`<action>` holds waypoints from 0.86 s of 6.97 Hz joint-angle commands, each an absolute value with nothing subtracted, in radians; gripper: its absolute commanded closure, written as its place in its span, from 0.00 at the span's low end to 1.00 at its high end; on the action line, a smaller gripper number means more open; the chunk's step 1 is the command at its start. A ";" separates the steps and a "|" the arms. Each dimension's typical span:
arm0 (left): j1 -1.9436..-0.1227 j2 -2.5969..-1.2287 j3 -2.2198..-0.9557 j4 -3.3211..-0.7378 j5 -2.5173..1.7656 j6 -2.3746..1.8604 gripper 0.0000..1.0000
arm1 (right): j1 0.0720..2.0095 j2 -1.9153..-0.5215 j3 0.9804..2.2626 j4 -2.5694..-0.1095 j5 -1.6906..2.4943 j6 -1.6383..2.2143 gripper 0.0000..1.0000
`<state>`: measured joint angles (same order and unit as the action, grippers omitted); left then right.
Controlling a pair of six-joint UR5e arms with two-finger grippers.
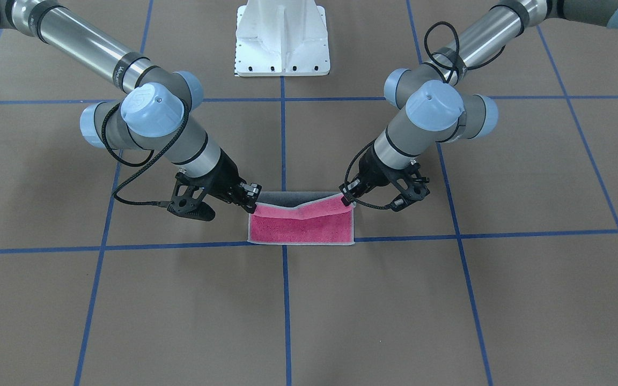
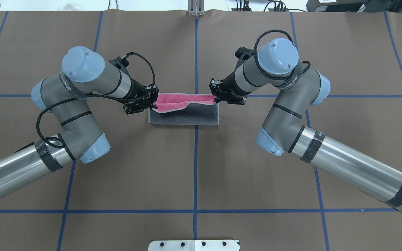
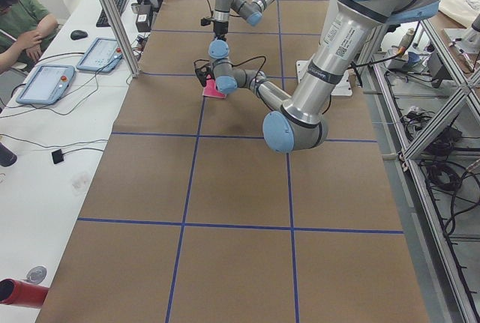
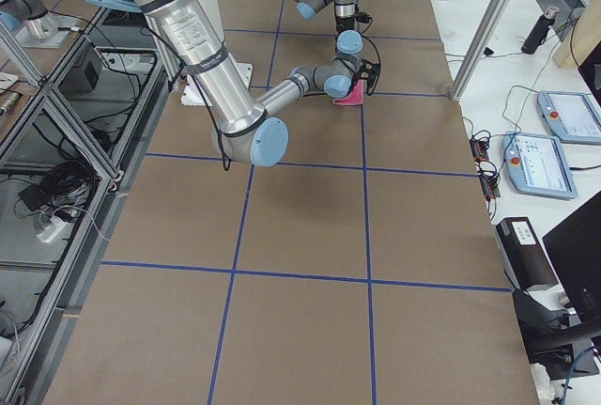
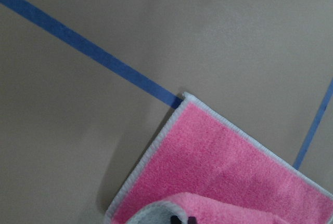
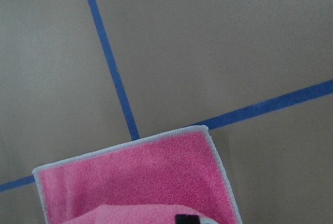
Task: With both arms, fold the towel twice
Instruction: 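Lay the folded edge down with both grippers and open them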
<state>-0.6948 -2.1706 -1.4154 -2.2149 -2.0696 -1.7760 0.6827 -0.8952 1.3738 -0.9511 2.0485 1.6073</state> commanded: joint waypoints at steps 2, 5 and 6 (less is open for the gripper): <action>-0.698 -2.196 -1.378 -2.220 -2.057 -1.775 1.00 | 0.683 -0.893 1.353 -0.950 2.036 1.606 1.00; -0.709 -2.212 -1.358 -2.221 -2.033 -1.775 1.00 | 0.684 -0.893 1.353 -0.950 2.036 1.606 1.00; -0.709 -2.212 -1.350 -2.221 -2.029 -1.775 1.00 | 0.684 -0.891 1.353 -0.950 2.036 1.606 1.00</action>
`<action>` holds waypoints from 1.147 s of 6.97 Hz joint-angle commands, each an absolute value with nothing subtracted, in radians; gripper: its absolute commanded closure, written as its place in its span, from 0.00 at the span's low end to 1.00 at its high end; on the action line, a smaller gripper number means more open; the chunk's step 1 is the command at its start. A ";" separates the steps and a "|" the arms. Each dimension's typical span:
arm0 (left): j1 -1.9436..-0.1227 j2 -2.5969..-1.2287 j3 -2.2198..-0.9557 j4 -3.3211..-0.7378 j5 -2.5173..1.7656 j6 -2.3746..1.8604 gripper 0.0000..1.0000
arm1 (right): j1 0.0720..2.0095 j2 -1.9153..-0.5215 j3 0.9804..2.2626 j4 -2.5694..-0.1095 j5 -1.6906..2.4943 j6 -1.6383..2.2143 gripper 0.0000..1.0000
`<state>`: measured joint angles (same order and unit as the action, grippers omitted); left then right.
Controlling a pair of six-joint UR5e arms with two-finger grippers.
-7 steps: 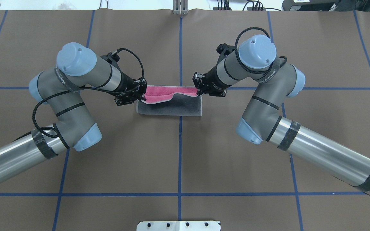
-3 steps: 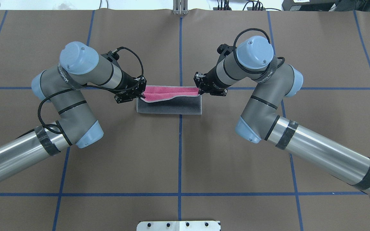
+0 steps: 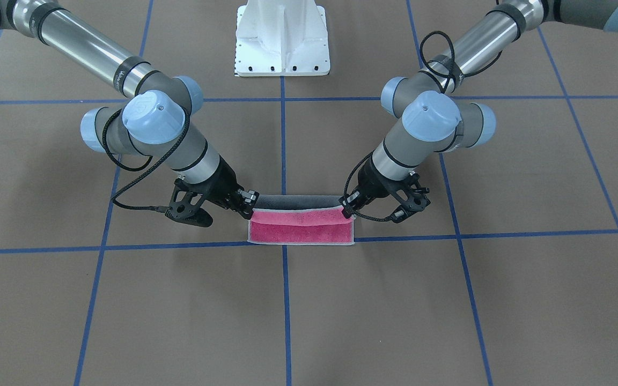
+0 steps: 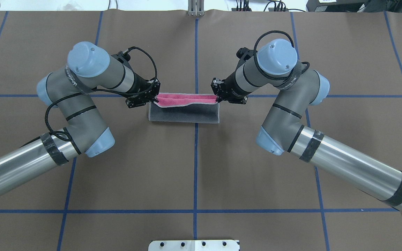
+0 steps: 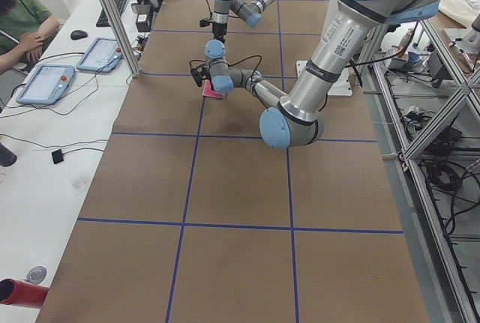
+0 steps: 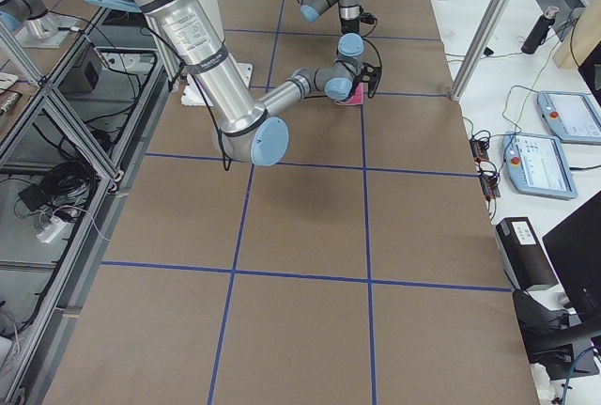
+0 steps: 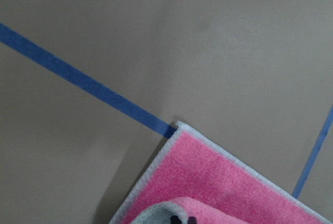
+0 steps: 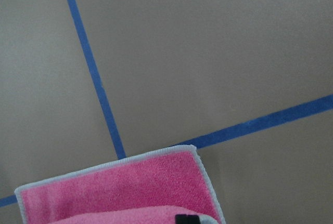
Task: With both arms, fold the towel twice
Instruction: 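Lay the folded edge down with both grippers and open them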
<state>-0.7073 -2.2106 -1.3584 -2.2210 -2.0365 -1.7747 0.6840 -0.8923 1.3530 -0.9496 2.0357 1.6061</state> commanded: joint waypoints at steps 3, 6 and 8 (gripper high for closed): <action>-0.718 -2.218 -1.345 -2.221 -2.029 -1.782 0.68 | 0.684 -0.890 1.353 -0.950 2.036 1.606 0.98; -0.724 -2.226 -1.345 -2.218 -2.029 -1.786 0.00 | 0.684 -0.890 1.353 -0.950 2.025 1.609 0.02; -0.730 -2.226 -1.345 -2.218 -2.029 -1.786 0.00 | 0.684 -0.891 1.354 -0.950 2.025 1.609 0.01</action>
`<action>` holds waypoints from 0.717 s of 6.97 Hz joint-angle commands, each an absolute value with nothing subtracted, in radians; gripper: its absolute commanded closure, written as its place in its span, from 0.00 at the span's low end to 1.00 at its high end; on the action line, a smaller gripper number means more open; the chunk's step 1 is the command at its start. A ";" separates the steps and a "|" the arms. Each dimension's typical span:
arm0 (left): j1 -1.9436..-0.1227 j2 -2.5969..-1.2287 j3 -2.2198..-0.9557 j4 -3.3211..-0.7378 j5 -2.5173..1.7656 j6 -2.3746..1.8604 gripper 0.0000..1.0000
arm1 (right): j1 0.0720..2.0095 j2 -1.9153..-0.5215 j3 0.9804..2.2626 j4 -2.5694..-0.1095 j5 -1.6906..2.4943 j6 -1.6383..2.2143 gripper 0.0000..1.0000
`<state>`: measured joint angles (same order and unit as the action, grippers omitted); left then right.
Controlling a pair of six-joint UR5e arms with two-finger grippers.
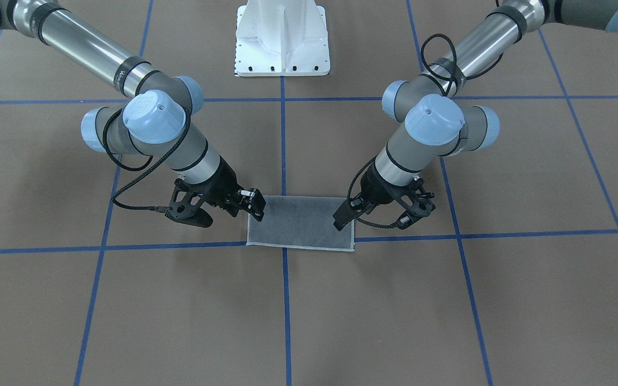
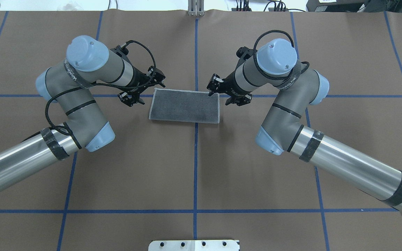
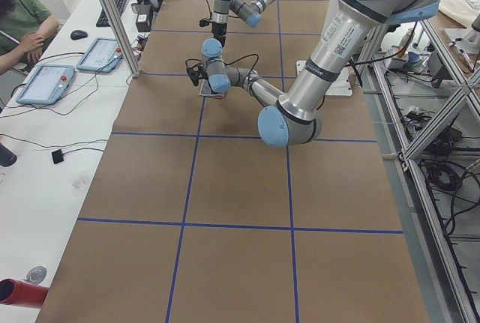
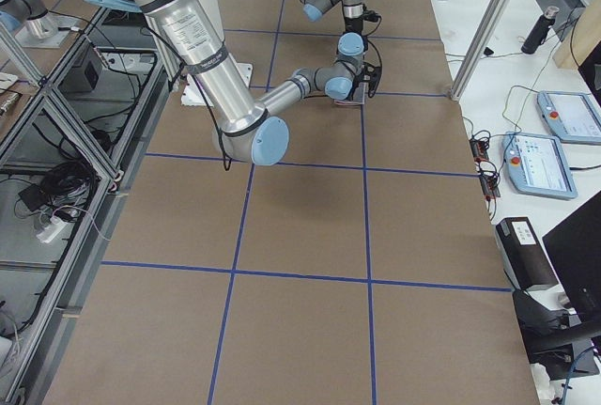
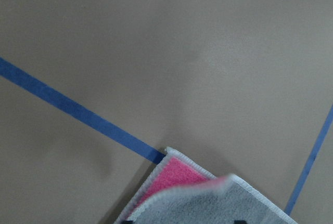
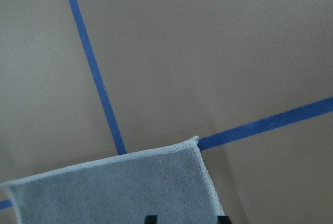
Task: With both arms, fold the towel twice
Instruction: 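Raise the left gripper away while the right gripper moves to the strip's end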
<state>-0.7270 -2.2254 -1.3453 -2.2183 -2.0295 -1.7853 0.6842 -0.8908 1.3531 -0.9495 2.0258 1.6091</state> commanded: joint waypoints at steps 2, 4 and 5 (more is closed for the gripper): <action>-0.739 -2.230 -1.354 -2.221 -2.032 -1.781 0.00 | 0.693 -0.891 1.383 -0.953 2.035 1.626 0.01; -0.771 -2.232 -1.358 -2.218 -2.042 -1.778 0.00 | 0.689 -0.896 1.391 -0.953 2.042 1.838 0.02; -0.799 -2.232 -1.358 -2.214 -2.077 -1.769 0.00 | 0.677 -0.897 1.388 -0.974 2.039 1.873 0.02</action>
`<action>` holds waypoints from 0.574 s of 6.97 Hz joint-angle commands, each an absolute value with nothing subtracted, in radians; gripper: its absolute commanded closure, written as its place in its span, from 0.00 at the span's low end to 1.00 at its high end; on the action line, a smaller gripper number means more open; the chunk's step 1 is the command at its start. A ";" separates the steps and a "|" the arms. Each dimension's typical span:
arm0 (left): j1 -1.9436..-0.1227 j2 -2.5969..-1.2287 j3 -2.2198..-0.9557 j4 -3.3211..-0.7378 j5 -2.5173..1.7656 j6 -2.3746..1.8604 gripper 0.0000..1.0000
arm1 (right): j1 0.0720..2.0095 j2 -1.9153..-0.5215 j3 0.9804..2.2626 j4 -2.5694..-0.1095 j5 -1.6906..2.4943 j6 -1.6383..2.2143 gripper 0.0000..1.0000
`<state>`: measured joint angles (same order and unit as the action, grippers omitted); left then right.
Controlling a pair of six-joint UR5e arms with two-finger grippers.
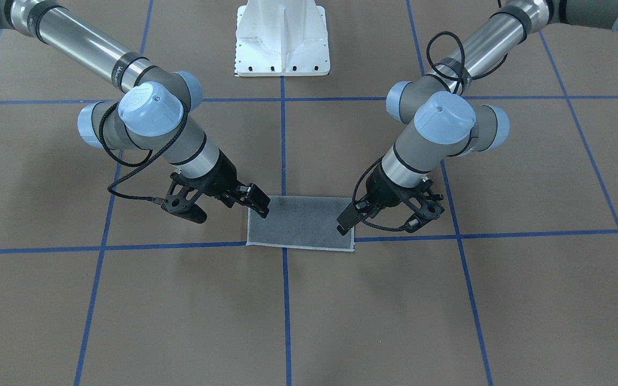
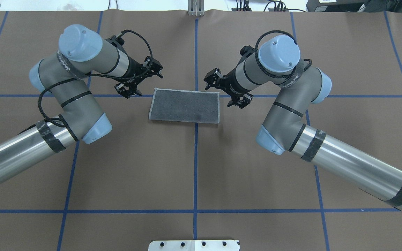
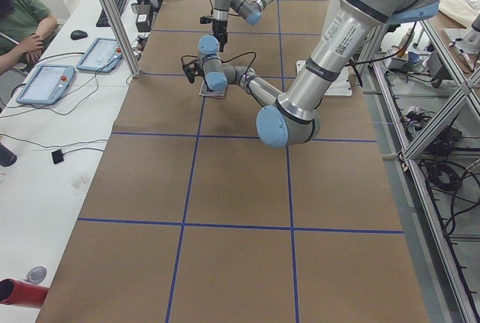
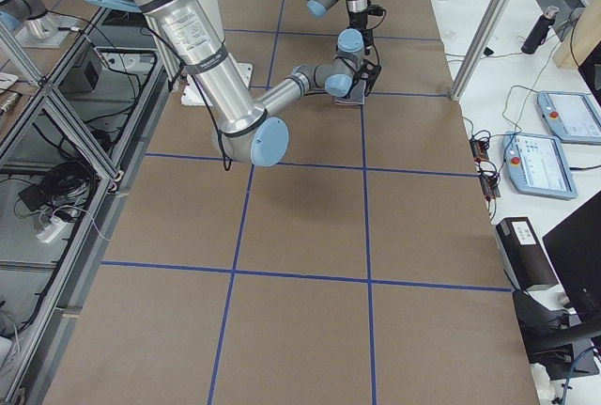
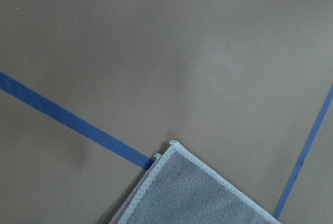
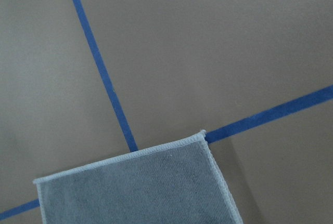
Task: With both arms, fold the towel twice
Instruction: 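Raise the left gripper away while the right gripper moves to the strip's end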
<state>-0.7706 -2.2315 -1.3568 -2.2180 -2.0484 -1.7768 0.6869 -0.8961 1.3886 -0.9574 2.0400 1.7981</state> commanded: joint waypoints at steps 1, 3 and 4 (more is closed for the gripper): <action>-0.840 -2.230 -1.358 -2.210 -2.157 -1.767 0.00 | 0.648 -0.910 1.379 -0.979 2.033 1.871 0.02; -0.862 -2.229 -1.356 -2.212 -2.192 -1.766 0.00 | 0.617 -0.899 1.376 -1.041 2.005 1.873 0.02; -0.864 -2.226 -1.356 -2.212 -2.192 -1.766 0.00 | 0.612 -0.896 1.373 -1.048 2.002 1.870 0.02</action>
<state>-0.8579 -2.2282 -1.3566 -2.2120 -2.1851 -1.7660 0.6227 -0.9005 1.3753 -1.0268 2.0123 1.8715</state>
